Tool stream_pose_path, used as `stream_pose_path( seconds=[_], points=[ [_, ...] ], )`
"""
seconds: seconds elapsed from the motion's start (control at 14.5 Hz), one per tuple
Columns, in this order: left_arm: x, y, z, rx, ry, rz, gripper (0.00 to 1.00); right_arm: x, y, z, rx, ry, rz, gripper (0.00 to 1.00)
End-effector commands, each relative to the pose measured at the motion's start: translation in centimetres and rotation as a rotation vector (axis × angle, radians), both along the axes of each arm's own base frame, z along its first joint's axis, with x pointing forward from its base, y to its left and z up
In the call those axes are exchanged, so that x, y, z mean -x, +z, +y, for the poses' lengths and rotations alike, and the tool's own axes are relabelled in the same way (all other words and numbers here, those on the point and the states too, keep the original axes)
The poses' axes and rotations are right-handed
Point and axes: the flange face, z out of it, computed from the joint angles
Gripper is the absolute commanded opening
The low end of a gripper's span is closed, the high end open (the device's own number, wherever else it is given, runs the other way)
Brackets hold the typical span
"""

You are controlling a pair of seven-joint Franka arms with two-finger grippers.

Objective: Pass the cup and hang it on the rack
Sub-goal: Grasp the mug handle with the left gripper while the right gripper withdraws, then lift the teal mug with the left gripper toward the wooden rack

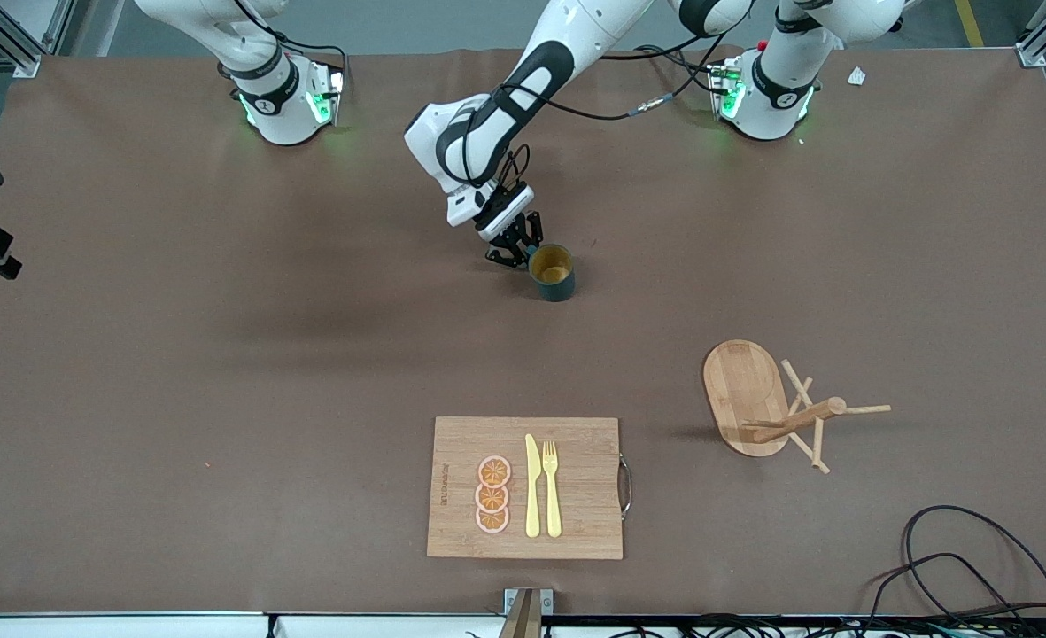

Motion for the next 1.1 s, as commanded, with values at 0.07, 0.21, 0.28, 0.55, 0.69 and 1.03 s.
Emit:
stream_pose_path(
  seconds=[0.07, 0.21, 0.28, 0.55, 0.69, 1.03],
  points=[
    [-1.6, 2.7, -0.6, 0.013, -0.031, 0.026, 0.0, 0.7, 0.6, -1.0, -0.012, 0.012, -0.009, 1.0],
    [-3.7, 6.2, -0.7, 0.089, -0.006, 0.08, 0.0, 0.7, 0.4, -1.1, -0.012, 0.01, -0.006, 1.0],
    [-4.8, 8.6, -0.6, 0.132, 0.011, 0.113, 0.0, 0.7, 0.5, -1.0, -0.012, 0.012, -0.004, 1.0],
    [-11.6, 21.5, 2.1, 0.394, 0.082, 0.247, 0.0, 0.7, 0.4, -0.8, -0.013, 0.013, 0.0, 1.0],
    [-14.1, 25.8, 4.0, 0.496, 0.102, 0.314, 0.0, 0.7, 0.4, -0.8, -0.013, 0.013, 0.0, 1.0],
    [-20.3, 33.4, 10.3, 0.784, 0.144, 0.472, 0.0, 0.8, 0.5, -0.7, -0.013, 0.015, 0.002, 1.0]
  ],
)
